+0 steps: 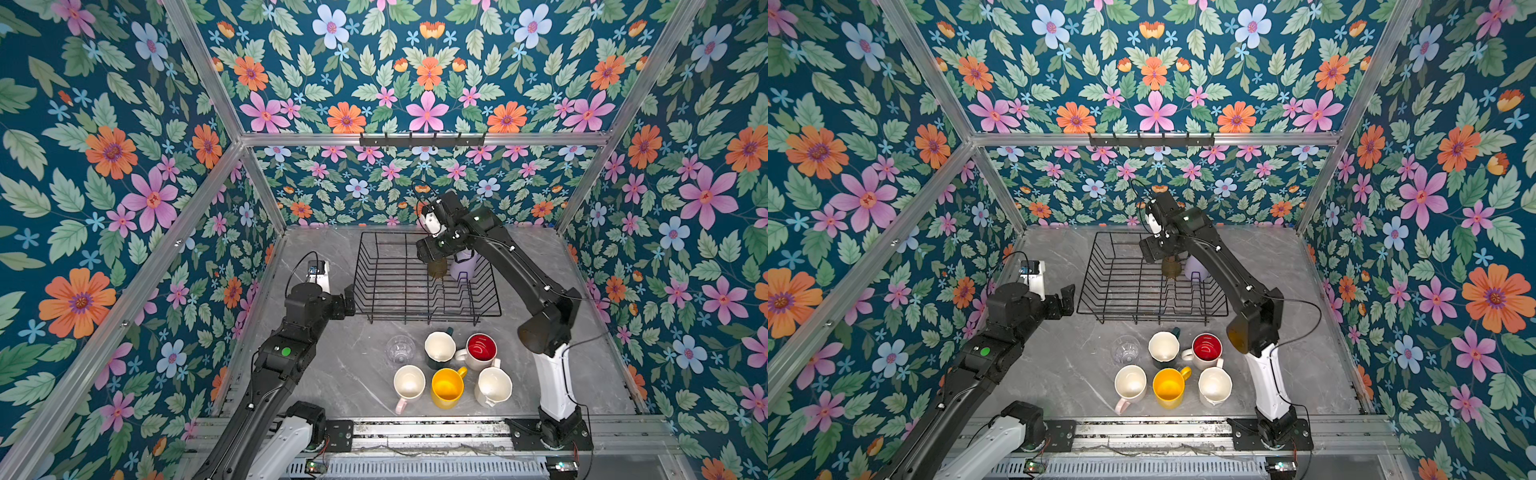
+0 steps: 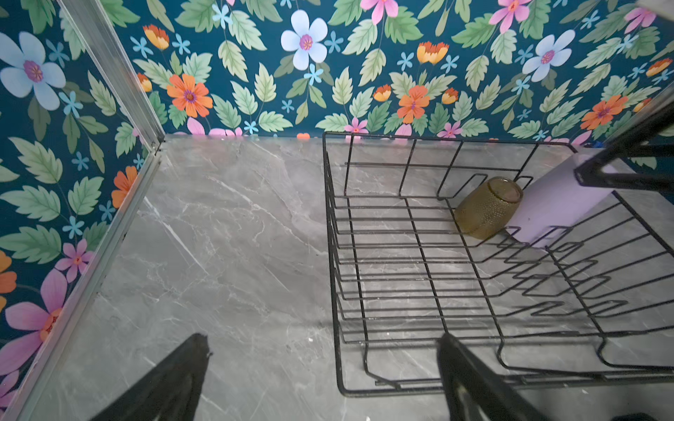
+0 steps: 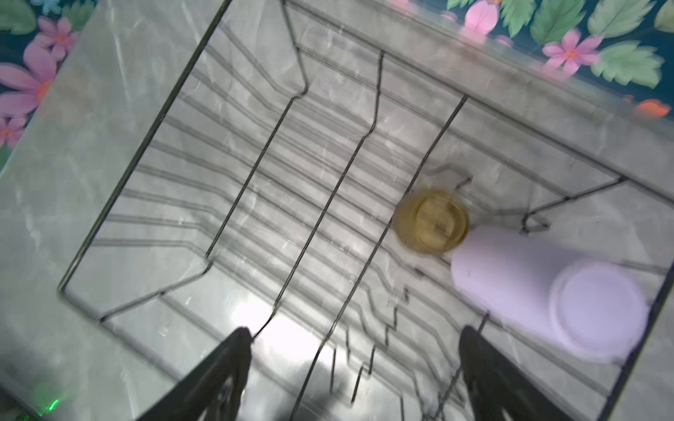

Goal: Load the cups into the dish rack
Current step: 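Reach the left gripper down to the clear glass tumbler while right withdraws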

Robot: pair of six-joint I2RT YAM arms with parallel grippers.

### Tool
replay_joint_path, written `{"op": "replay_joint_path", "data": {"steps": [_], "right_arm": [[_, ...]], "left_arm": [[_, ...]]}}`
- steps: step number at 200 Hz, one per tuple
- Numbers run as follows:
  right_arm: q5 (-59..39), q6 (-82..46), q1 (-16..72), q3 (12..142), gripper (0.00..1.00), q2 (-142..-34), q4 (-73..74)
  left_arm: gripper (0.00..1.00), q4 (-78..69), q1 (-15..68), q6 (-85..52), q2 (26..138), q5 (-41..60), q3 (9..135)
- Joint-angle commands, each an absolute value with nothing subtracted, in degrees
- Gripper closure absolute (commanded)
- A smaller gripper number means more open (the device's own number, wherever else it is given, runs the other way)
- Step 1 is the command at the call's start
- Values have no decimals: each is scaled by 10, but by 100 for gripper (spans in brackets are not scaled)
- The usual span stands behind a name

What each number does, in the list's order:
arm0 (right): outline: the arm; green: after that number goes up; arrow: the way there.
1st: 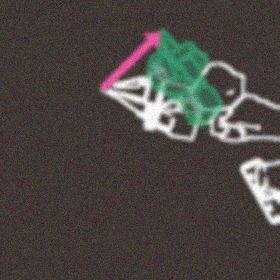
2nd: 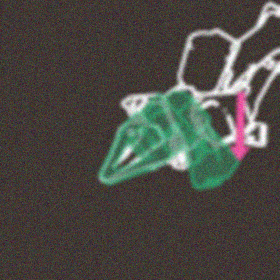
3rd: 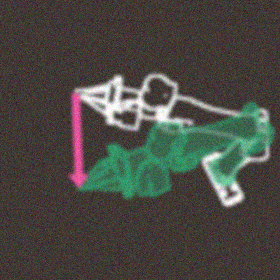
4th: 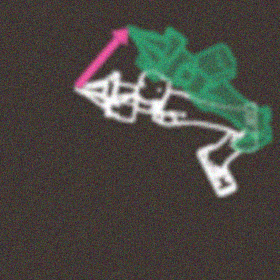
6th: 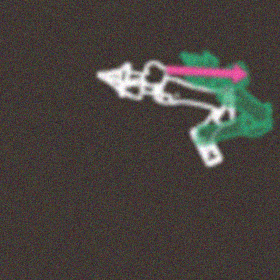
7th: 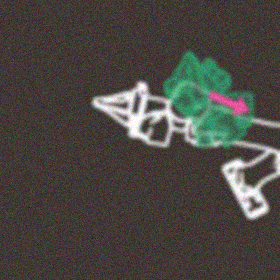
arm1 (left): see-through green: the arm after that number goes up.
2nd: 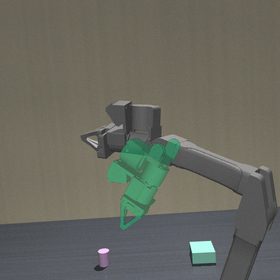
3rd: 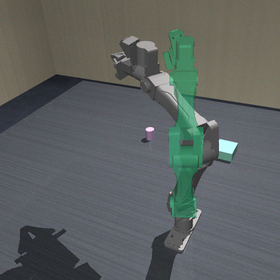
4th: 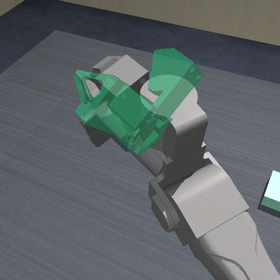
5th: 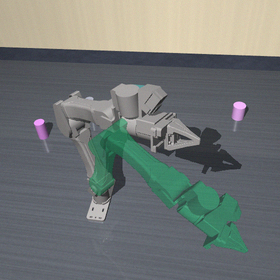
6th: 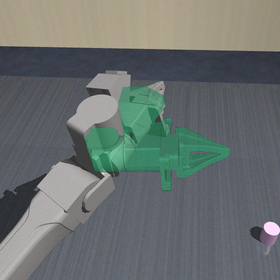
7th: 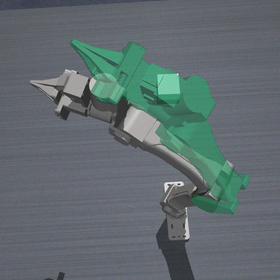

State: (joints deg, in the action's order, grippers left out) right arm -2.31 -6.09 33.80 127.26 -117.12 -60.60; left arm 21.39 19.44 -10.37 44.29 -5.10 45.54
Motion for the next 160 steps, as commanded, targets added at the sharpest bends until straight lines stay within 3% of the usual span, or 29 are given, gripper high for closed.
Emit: {"op": "replay_joint_path", "data": {"steps": [1, 60, 86, 160], "right_arm": [[-53, -111, 338, 1145, 11, -1090, -478], [-53, -184, 338, 877, 11, -878, -318], [-30, -196, 338, 778, 7, -803, -250], [-21, -208, 336, 675, 4, -738, -196]], "left_arm": [[2, 283, 194, -121, 439, -33, 474], [4, 366, 195, -162, 474, 73, 515], [6, 379, 194, -184, 483, 110, 514], [16, 383, 203, -250, 494, 183, 484]]}}
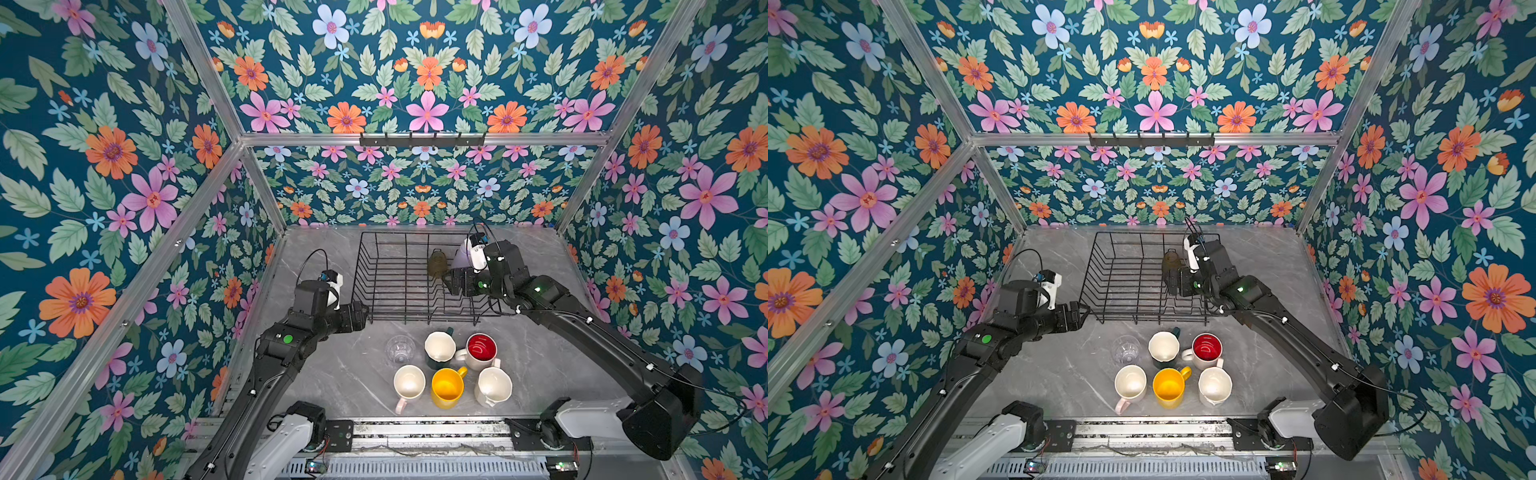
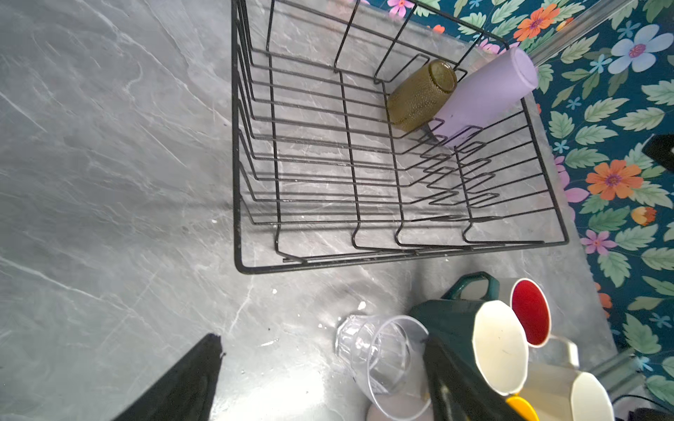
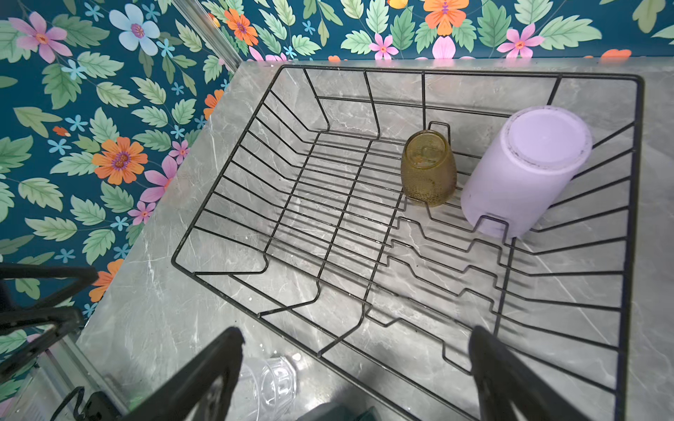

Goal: Load the cups into the dish rack
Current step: 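Reach the left gripper down to the clear glass tumbler while right withdraws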

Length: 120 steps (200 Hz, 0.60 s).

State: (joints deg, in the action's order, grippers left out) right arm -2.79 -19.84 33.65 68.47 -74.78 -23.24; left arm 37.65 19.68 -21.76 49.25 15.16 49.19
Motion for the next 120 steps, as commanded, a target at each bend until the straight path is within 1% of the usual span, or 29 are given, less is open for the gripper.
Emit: {"op": "replay_joint_path", "data": {"steps": [1, 21, 70, 101, 120], "right_arm": [[-21, -208, 336, 674, 4, -738, -196], [-17, -207, 336, 668, 4, -731, -200], [-8, -208, 336, 643, 4, -708, -202], [-5, -207, 337, 635, 4, -699, -206], [-1, -207, 336, 630, 4, -694, -207]], "left_arm": [[16, 383, 204, -252, 494, 183, 484], [21, 383, 226, -269, 496, 176, 470], [27, 383, 323, -318, 520, 101, 453], [34, 374, 347, -333, 542, 88, 443], [35, 371, 363, -334, 554, 73, 442]]}}
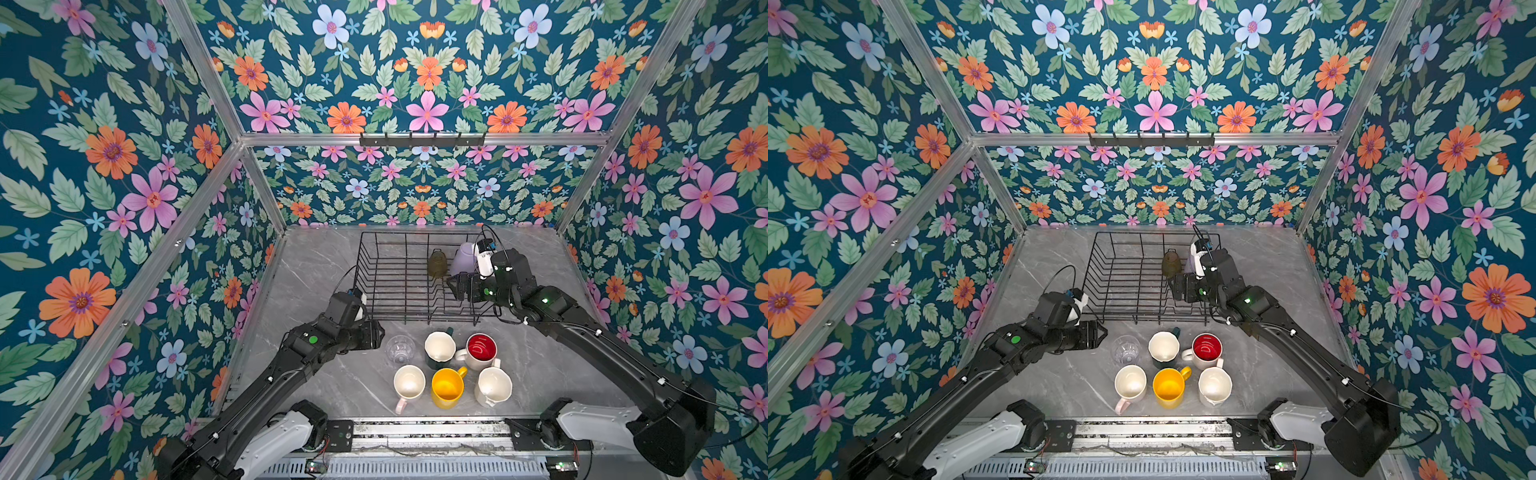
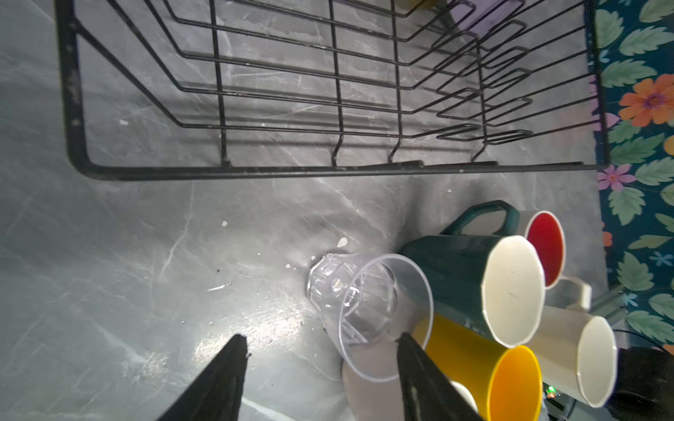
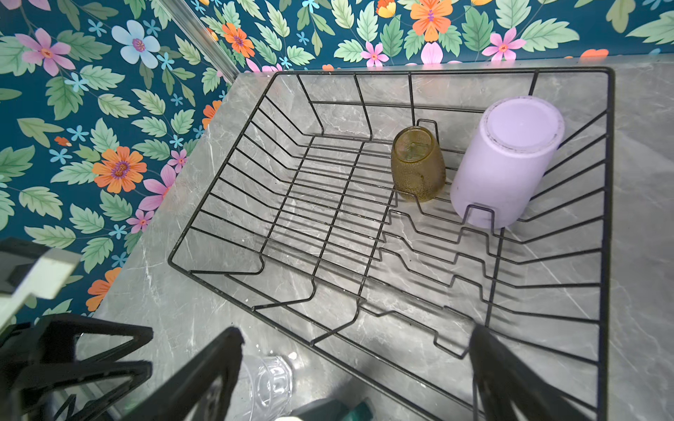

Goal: Load the cups into the dish rack
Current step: 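Reach the left gripper down to the clear glass tumbler while right withdraws, then close the left gripper on the clear glass tumbler's rim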

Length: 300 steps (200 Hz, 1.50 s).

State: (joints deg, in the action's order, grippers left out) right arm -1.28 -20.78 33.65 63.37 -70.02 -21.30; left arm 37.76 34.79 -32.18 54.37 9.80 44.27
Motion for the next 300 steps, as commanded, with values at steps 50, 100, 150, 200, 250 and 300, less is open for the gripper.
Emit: {"op": "replay_joint_path", "data": {"steps": [50, 100, 150, 200, 250, 300], "right_arm": [[-1, -207, 336, 622, 4, -693, -210], [2, -204, 336, 617, 4, -693, -210], [1, -203, 336, 611, 4, -696, -209], [0, -202, 337, 610, 4, -701, -209], [-1, -203, 337, 613, 4, -706, -209], [-1, -198, 336, 617, 4, -712, -210]], "left_arm": [[38, 349, 410, -347, 589, 63, 438], [42, 341, 447, -357, 631, 41, 438], [45, 329, 467, -362, 669, 27, 435], [49, 302, 468, -357, 707, 15, 428], [57, 290, 468, -346, 745, 6, 439], [70, 306, 468, -339, 752, -6, 447]]}}
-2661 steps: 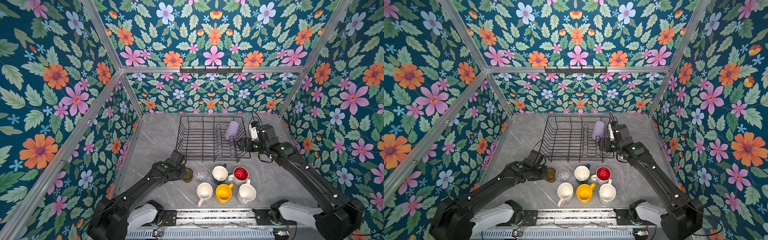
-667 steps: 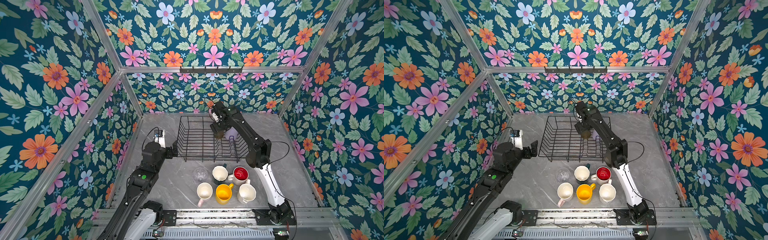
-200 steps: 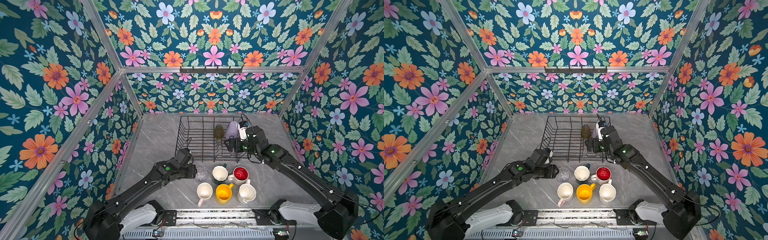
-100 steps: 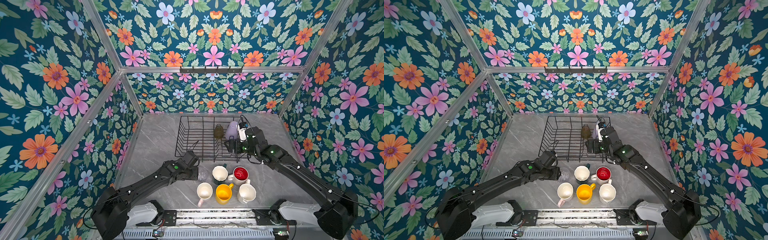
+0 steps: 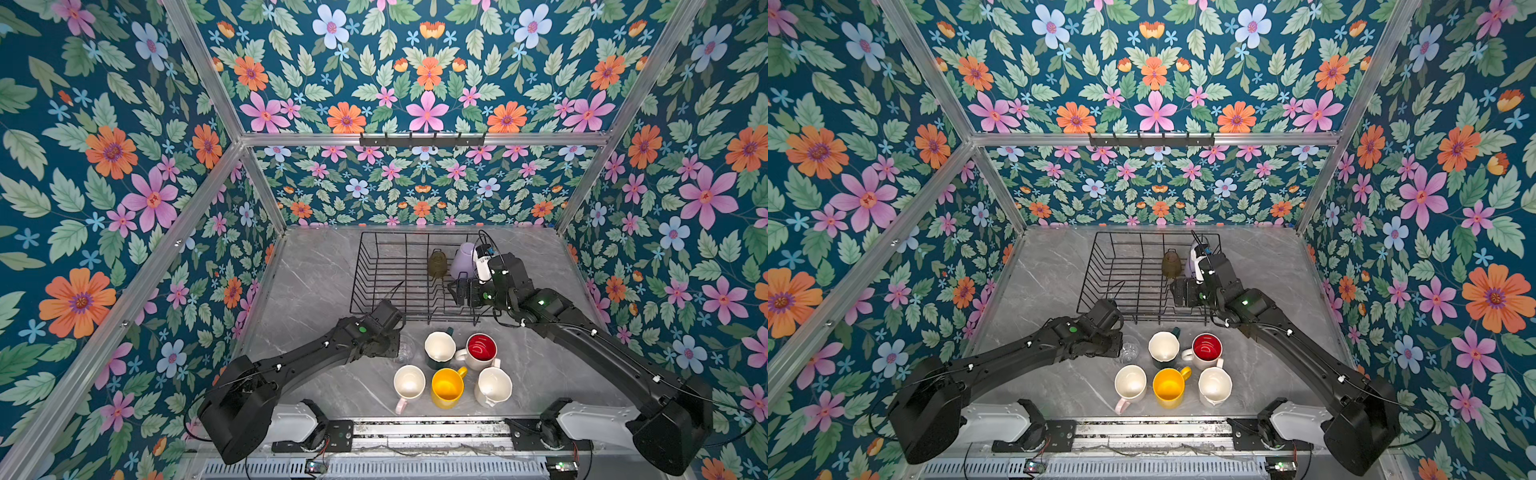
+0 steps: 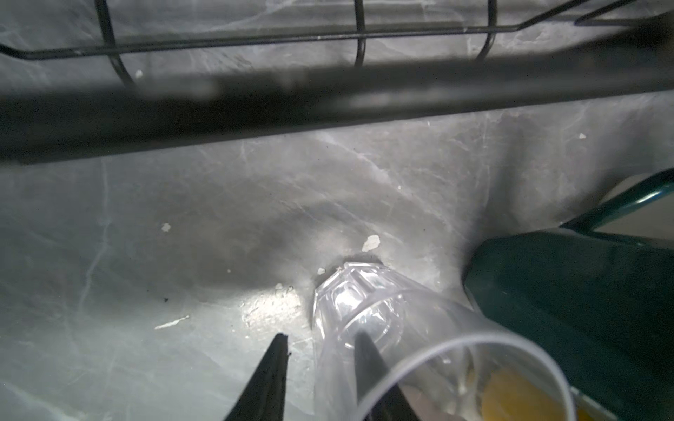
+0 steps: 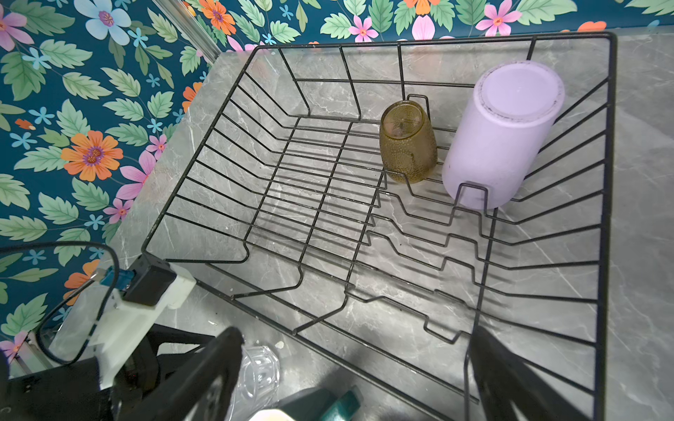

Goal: Load the cups into the dish rack
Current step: 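Close the left gripper on the clear glass tumbler's rim, then lift the clear tumbler above the rack while the right gripper approaches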

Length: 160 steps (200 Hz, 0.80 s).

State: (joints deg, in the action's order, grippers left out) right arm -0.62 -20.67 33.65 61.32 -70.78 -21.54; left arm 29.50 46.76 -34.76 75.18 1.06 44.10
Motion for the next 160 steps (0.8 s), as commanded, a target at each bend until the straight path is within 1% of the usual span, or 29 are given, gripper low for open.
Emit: {"op": "replay_joint_path", "data": {"steps": [1, 40, 73, 102, 133, 160], "right_arm": [[-1, -198, 336, 617, 4, -712, -210], [-5, -197, 336, 621, 4, -721, -207], [-9, -197, 336, 623, 4, -726, -204], [-11, -197, 337, 623, 4, -727, -204], [-11, -197, 336, 622, 4, -725, -206], [-11, -198, 336, 622, 4, -723, -207]], "left_arm": [[71, 307, 468, -339, 752, -7, 448], [80, 326, 468, -332, 746, -21, 454], [92, 348, 467, -320, 743, -39, 464], [100, 351, 467, -316, 739, -38, 468], [100, 366, 467, -314, 730, -34, 473], [100, 391, 467, -314, 698, -34, 476]]}}
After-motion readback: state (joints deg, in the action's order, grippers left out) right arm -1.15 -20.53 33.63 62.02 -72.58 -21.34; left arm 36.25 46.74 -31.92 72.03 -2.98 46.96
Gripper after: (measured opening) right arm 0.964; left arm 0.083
